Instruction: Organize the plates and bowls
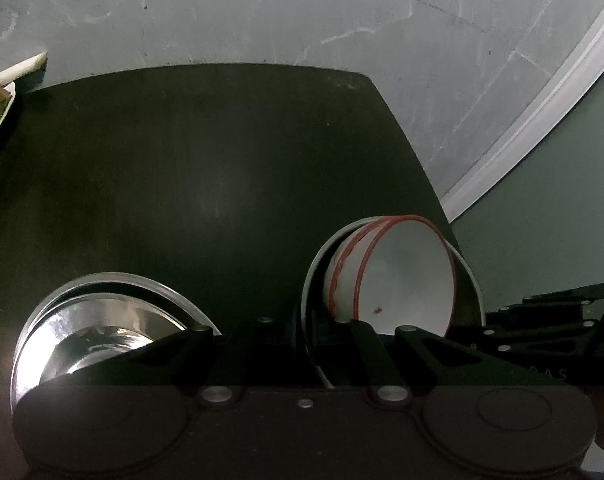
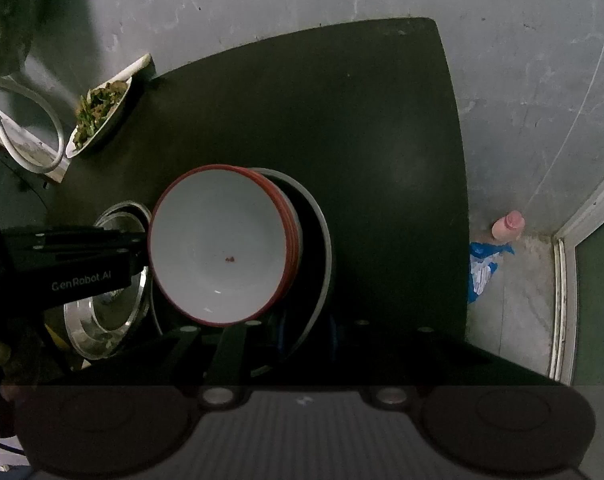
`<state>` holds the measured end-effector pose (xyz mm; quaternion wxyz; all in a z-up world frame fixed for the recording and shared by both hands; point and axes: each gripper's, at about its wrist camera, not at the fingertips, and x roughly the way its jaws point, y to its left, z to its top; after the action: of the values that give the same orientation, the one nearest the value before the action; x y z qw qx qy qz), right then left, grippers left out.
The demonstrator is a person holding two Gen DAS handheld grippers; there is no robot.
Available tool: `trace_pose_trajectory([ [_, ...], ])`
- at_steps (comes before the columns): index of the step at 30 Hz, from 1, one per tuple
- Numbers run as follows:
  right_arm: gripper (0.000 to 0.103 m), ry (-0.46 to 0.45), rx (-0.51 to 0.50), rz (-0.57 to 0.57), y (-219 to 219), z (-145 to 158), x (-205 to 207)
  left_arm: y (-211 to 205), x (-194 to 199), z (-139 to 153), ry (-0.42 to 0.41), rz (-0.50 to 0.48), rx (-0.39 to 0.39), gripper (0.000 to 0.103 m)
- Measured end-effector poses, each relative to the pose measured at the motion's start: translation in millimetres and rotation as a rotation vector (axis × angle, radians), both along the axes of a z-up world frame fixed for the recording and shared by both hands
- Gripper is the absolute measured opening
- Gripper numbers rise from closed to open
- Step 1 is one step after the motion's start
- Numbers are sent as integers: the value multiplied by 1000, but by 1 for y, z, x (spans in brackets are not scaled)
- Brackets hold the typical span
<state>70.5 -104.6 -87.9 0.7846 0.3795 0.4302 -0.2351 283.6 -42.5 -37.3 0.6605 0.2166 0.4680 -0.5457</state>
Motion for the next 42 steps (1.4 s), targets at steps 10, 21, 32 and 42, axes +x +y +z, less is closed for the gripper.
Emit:
trace_pose_trajectory([
  [10,22,-19,-32,30,2,14,3,16,3,16,-15,42,-39,5],
  [21,22,-43,-62,97,8,29,21,36,13,31,-34,120,-75,5],
  [32,22,-57,-79,179,18,42,41,62,23,38,-49,194,-82,5],
  [42,22,-71,-78,258,36,44,67,92,37,39,-63,277,-72,5],
])
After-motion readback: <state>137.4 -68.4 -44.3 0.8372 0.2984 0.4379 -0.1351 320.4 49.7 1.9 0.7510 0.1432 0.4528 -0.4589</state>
